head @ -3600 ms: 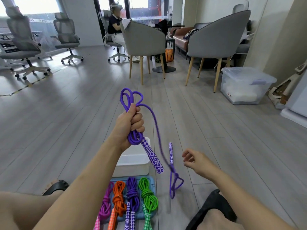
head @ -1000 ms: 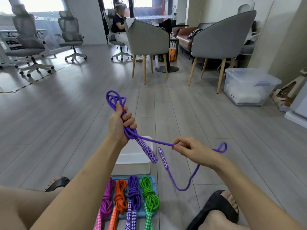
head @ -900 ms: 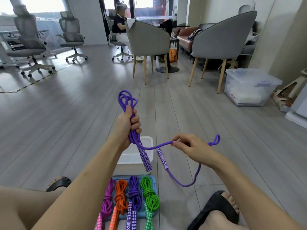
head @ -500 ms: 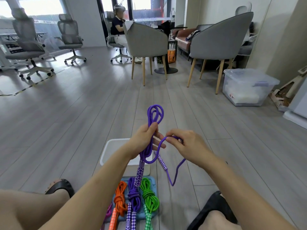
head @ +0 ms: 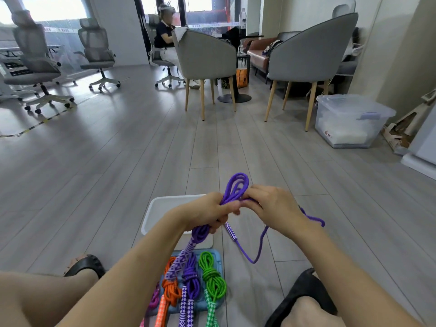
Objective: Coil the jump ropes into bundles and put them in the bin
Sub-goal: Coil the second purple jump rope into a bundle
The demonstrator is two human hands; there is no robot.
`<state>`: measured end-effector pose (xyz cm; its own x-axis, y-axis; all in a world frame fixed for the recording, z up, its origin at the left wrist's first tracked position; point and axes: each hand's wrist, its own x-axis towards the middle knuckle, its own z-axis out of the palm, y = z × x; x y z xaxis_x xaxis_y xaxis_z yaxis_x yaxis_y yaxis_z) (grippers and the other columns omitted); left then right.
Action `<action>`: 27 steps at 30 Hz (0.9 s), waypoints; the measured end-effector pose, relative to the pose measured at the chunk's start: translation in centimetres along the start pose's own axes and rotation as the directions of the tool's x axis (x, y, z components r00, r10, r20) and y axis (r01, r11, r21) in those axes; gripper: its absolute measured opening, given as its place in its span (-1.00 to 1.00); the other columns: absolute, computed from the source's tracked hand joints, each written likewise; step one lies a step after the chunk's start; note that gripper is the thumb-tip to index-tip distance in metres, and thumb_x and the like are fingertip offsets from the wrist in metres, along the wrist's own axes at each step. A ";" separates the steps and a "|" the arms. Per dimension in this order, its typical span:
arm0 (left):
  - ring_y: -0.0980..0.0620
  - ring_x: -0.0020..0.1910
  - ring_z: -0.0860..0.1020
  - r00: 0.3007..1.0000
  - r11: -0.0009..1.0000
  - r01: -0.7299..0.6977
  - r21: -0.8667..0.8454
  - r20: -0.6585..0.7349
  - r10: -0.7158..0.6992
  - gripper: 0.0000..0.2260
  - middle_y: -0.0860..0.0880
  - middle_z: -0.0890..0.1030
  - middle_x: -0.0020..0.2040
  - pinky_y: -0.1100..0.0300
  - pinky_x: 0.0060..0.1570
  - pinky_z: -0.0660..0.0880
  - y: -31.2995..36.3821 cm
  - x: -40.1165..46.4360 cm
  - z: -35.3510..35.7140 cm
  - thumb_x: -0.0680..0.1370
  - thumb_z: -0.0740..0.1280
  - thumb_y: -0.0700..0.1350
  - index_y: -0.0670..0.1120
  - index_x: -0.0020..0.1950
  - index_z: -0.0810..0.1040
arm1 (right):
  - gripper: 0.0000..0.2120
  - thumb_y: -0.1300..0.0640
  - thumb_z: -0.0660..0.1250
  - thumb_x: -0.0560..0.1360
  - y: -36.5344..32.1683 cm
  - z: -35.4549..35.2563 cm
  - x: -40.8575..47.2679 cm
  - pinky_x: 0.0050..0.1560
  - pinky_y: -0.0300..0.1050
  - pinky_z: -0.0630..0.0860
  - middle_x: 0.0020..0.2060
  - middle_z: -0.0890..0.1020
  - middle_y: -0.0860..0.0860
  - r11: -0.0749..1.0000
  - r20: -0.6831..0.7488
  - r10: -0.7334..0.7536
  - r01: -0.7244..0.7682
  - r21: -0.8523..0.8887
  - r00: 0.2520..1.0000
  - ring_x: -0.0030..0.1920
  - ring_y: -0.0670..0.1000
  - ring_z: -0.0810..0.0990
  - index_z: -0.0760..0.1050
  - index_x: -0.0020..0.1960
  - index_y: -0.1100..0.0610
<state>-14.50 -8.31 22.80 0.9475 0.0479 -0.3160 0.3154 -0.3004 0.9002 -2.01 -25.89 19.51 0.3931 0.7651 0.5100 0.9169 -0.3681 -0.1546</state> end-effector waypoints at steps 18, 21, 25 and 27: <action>0.16 -0.56 0.19 0.842 0.624 -0.485 -0.612 -0.521 0.143 -0.75 0.08 0.22 -0.44 0.28 -0.55 0.27 0.5 0.0 -4.4 0.69 0.24 -0.01 -0.04 -0.17 0.41 | -0.90 0.20 0.37 0.63 3.1 2.8 -2.8 -0.35 -0.10 0.60 -0.22 0.68 0.20 0.213 0.179 0.646 -0.401 0.891 0.742 -0.34 0.10 0.66 0.60 -0.04 0.21; 0.17 -0.56 0.19 0.754 0.498 -0.600 -0.626 -0.651 0.091 -0.74 0.09 0.22 -0.45 0.30 -0.54 0.27 -0.3 0.0 -6.4 0.69 0.24 0.00 -0.03 -0.18 0.42 | -0.77 0.10 0.31 0.67 4.5 3.1 -3.6 -0.50 -0.23 0.21 -0.34 0.55 0.08 0.140 0.199 0.685 -0.395 0.908 0.701 -0.49 -0.08 0.32 0.66 -0.03 0.20; 0.18 -0.56 0.24 0.690 0.432 -0.675 -0.598 -0.718 0.086 -0.75 0.11 0.27 -0.45 0.31 -0.52 0.31 -1.1 -0.6 -8.8 0.69 0.24 0.03 -0.04 -0.14 0.45 | -0.53 -0.09 0.19 0.71 7.3 4.0 -5.4 -0.46 -0.19 0.27 -0.37 0.50 0.03 0.030 0.292 0.778 -0.497 0.867 0.556 -0.46 -0.08 0.34 0.64 -0.06 0.26; 0.17 -0.55 0.24 0.689 0.458 -0.672 -0.582 -0.719 0.096 -0.76 0.09 0.27 -0.44 0.30 -0.51 0.31 -0.8 -0.8 -8.5 0.69 0.25 0.02 -0.05 -0.13 0.45 | -0.46 -0.12 0.14 0.72 7.6 4.7 -5.9 -0.38 -0.13 0.34 -0.41 0.49 0.02 0.057 0.328 0.788 -0.591 0.805 0.522 -0.42 -0.05 0.38 0.65 -0.09 0.28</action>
<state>-15.03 -0.01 24.88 0.7198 0.6891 0.0838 -0.4617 0.3849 0.7992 2.97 -30.75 11.33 0.9500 0.2826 -0.1327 -0.1242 -0.0480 -0.9911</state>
